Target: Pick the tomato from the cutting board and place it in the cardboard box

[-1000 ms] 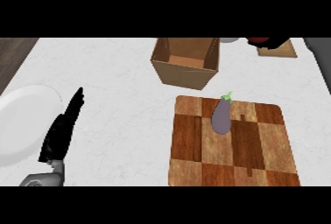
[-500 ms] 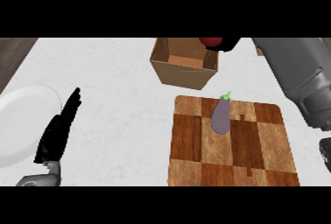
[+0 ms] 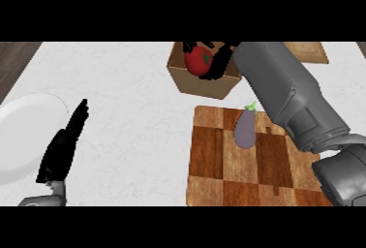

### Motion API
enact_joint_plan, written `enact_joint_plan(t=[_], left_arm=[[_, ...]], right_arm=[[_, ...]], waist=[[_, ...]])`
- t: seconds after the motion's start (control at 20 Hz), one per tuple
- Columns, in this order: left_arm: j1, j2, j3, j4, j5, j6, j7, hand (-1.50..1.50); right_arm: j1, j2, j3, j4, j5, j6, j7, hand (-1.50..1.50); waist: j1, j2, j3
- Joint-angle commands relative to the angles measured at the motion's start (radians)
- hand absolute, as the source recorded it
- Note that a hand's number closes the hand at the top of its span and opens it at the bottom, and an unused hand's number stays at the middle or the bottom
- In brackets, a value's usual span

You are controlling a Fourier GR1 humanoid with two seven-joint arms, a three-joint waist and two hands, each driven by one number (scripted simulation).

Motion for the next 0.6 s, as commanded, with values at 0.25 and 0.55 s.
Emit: enact_joint_plan(t=[0.25, 0.55], left_arm=[[-0.007, -0.005, -0.014, -0.063, -0.013, 0.004, 0.058, 0.00], [-0.031, 0.016, 0.018, 0.015, 0.017, -0.025, 0.001, 0.00]], right_arm=[[0.032, 0.057, -0.036, 0.048, -0.022, -0.035, 0.041, -1.50], [0.015, 0.053, -0.217, 0.043, -0.198, -0.041, 0.079, -1.50]], waist=[[0.005, 0.000, 0.001], [0.011, 0.013, 0.000]])
